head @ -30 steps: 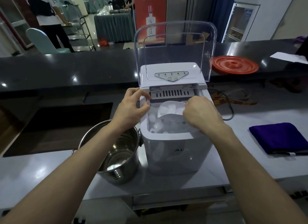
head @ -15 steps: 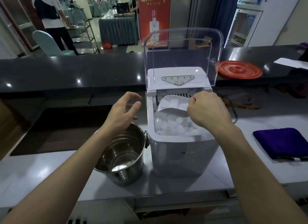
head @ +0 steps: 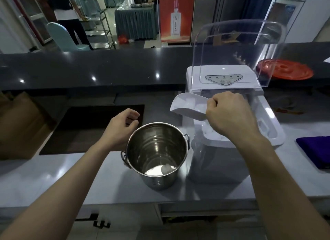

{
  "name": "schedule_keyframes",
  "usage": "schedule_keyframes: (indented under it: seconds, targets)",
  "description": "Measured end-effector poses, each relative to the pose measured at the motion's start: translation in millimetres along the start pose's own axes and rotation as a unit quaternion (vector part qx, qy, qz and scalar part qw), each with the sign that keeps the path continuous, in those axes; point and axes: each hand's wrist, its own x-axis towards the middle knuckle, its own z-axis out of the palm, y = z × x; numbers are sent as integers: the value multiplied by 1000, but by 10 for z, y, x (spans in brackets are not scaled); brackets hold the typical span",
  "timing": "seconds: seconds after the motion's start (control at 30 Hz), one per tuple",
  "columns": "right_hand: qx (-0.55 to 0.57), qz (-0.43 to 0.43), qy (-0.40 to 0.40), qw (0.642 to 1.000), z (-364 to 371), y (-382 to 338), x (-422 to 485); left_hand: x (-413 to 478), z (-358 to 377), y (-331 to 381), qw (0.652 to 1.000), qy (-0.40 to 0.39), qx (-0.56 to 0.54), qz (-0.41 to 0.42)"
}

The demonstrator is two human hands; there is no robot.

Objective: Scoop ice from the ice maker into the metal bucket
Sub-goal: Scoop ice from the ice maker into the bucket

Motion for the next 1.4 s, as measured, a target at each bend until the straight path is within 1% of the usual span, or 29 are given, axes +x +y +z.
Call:
schedule_keyframes:
  seconds: [0.17,0.27,0.37,0.5,0.6,0.7,0.8,1.0,1.1,1.2,1.4]
  targets:
    - [-18,14,12,1000,200,-212,-68,30,-62,-156,996,-78,38,1]
    - [-20,31,18,999,307,-367,-173,72,-69,-193,990,-123,66,21]
    - [-19,50,28,998,412,-487,-306,127,-56,-194,985,-151,68,43]
    - [-47,83,11,995,619,-633,-521,193,-65,-168,977,-181,73,90]
    - [-102,78,-7,992,717,-719,-645,216,-69,-166,974,-180,83,109]
    - [-96,79,-42,991,815,-790,-701,219,-85,-219,974,-177,72,125]
    - [-111,59,-55,991,965,-803,-734,206,-124,-260,974,-176,60,127]
    - [-122,71,-171,975,1306,-821,-733,192,-174,-327,975,-183,40,123]
    - [-139,58,-218,964,1402,-895,-734,183,-160,-341,976,-181,30,118]
    - [-137,27,-245,959,1502,-960,-713,183,-148,-341,976,-179,34,119]
    - [-159,-34,-263,951,1668,-996,-643,184,-137,-328,977,-174,42,113]
